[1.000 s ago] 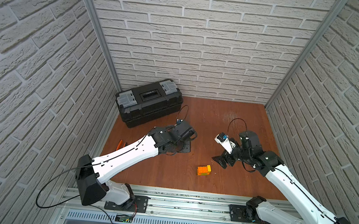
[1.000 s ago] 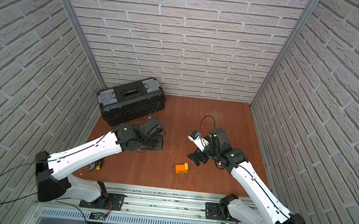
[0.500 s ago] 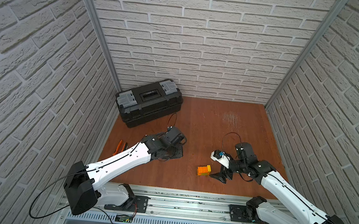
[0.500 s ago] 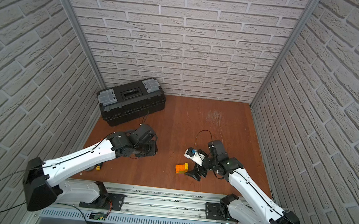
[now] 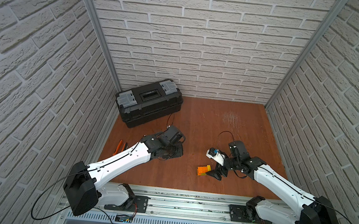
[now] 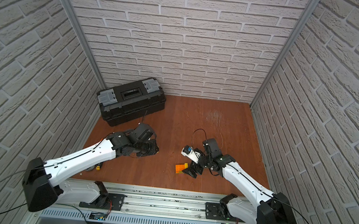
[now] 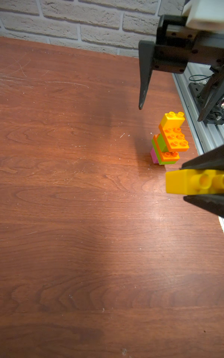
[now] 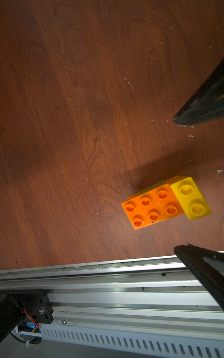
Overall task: Assemble a carrot with lego
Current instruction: Move the lego brick at the center of the board.
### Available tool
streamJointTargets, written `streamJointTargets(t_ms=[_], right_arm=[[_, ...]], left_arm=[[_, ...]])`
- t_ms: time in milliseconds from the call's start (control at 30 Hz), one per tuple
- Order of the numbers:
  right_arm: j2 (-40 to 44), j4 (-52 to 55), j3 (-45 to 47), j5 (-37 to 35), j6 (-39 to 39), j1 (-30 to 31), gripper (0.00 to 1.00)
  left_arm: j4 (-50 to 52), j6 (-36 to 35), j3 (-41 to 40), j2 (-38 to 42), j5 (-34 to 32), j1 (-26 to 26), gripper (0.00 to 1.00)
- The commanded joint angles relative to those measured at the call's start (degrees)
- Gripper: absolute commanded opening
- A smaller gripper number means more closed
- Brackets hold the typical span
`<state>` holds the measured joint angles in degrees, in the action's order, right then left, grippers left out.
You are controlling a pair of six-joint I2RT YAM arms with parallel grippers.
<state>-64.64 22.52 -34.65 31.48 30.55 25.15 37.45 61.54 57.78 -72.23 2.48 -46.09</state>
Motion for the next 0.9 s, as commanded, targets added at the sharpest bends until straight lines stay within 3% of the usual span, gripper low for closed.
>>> streamJointTargets(t_ms=[0, 600, 867], right_arm=[[-1.08, -1.05, -1.73, -0.06, 0.75, 0.68, 0.96], [-7.69, 4.64, -3.14, -5.33, 6.47, 5.47, 0.9], [-10.76, 3.39, -4.32, -4.68, 5.49, 5.88, 0.86]], left_arm=[[-1.49, -0.78, -0.83, 0.0, 0.89, 0.71, 0.0], [-1.51, -1.35, -2.4, 0.5, 2.22, 1.88, 0.0], [-1.61, -1.25, -3.11, 1.3, 2.36, 1.97, 0.0]])
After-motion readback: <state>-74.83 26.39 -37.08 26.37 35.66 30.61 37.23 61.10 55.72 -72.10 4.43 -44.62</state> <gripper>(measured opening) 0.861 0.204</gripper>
